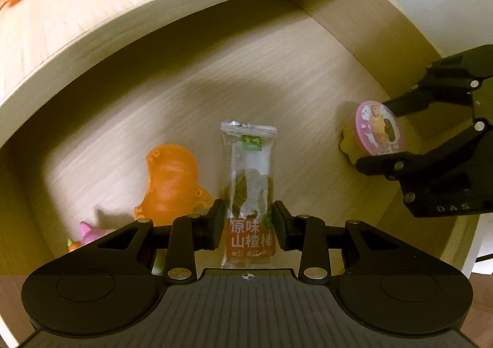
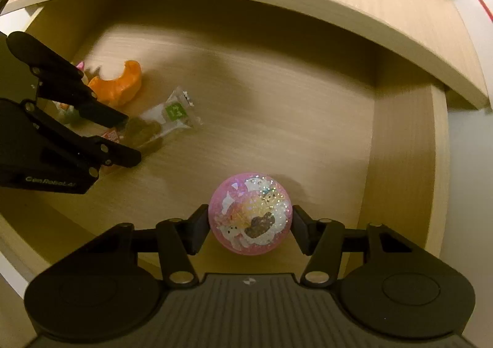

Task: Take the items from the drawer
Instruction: 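Grasp the green snack packet with the left tool while the right tool lifts the pink cup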

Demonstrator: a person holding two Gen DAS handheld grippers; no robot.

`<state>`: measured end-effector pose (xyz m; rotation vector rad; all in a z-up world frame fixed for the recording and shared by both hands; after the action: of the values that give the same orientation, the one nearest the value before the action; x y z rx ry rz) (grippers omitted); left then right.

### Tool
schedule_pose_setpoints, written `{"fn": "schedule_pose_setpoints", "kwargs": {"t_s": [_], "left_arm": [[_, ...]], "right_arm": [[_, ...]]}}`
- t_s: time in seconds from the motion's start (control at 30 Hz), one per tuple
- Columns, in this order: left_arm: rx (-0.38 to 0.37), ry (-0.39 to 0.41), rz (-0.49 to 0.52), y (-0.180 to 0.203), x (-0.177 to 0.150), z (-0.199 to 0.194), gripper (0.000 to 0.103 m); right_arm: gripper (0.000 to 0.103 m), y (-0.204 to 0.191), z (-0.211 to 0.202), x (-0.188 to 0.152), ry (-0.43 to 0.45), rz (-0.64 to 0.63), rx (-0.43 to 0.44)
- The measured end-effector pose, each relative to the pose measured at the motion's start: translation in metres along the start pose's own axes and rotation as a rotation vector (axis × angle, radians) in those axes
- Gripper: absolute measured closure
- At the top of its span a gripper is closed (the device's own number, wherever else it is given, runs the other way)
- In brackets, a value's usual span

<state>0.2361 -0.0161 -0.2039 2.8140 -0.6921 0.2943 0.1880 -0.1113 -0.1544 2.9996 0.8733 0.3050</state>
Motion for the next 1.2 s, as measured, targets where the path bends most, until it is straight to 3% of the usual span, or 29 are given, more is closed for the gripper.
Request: {"fn": "schedule_pose_setpoints", "kwargs": {"t_s": [0.1,0.17,0.27,0.33,0.4,0.5,0.67,0.73,0.87,1.0,1.07,1.1,1.2], "left_arm": [[-0.026,0.02,-0.007,0.006,-0.003,-0.011,0.066],[-0.047,0.074,0.009,0.012,0.002,-0.028,0.066],[-0.158,0.163,-0.057,0.014,0.02,-0.079,0.066],[-0.228,0.283,-0.099,0.003,0.045,-0.129,0.066],[-0.142,0.416,-0.093,-0.022,0.077,-0.177,0.066],[0.047,0.565,-0.093,-0.067,0.119,-0.222,0.066],[0.138,0.635,-0.17,-0.134,0.156,-0.233,0.066],[0.144,0.631,-0.19,-0.158,0.158,-0.224,0.065],[0.115,0.605,-0.211,-0.178,0.179,-0.186,0.065],[0.082,0.559,-0.214,-0.199,0.183,-0.161,0.064],[0.095,0.511,-0.206,-0.201,0.178,-0.149,0.064],[0.111,0.543,-0.181,-0.198,0.177,-0.152,0.065],[0.154,0.526,-0.127,-0.191,0.173,-0.152,0.062]], "right_arm": [[0.047,-0.001,-0.003,0.002,0.025,-0.003,0.006],[0.047,0.001,-0.015,0.006,0.054,0.003,-0.004],[0.047,0.01,-0.052,0.026,0.153,0.036,0.002],[0.047,0.018,-0.089,0.048,0.256,0.05,-0.004],[0.047,0.026,-0.132,0.076,0.382,0.056,-0.025],[0.047,0.033,-0.187,0.12,0.561,0.068,-0.073],[0.047,0.017,-0.215,0.186,0.737,0.07,-0.121],[0.047,0.004,-0.206,0.204,0.749,0.069,-0.098],[0.047,-0.017,-0.169,0.23,0.718,0.071,-0.172],[0.047,-0.028,-0.132,0.233,0.642,0.074,-0.202],[0.047,-0.034,-0.114,0.236,0.615,0.035,-0.266],[0.047,-0.036,-0.108,0.236,0.606,0.029,-0.278],[0.047,-0.039,-0.094,0.239,0.583,0.033,-0.283]]}}
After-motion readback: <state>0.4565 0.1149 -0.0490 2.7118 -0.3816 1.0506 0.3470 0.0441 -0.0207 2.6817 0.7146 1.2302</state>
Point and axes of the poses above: each gripper's, at about its wrist camera, not at the fingertips, and z roughly the way its jaws point, y to its right, x to its top, the point moved 10 cm from there along z, roughly the way its jaws point, and after that the axes turned 3 degrees about -y, right-handed, at the moved point
